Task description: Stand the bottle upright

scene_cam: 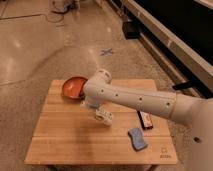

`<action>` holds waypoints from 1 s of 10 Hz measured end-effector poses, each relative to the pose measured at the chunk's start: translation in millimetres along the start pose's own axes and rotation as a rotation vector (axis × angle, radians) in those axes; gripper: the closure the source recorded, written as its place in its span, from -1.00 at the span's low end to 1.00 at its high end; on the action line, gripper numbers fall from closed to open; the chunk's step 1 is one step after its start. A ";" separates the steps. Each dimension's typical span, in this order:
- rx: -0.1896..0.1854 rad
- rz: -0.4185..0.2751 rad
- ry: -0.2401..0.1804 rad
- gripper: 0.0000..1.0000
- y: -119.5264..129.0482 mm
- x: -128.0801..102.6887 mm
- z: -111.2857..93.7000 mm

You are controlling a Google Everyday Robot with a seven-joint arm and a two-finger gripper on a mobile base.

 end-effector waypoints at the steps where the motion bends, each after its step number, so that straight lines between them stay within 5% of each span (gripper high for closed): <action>1: 0.010 0.026 0.079 1.00 -0.1 3.5 -6.4; 6: 0.042 0.113 0.353 1.00 1.3 -1.8 -19.3; 10: -0.002 0.141 0.545 1.00 6.0 -13.2 -27.0</action>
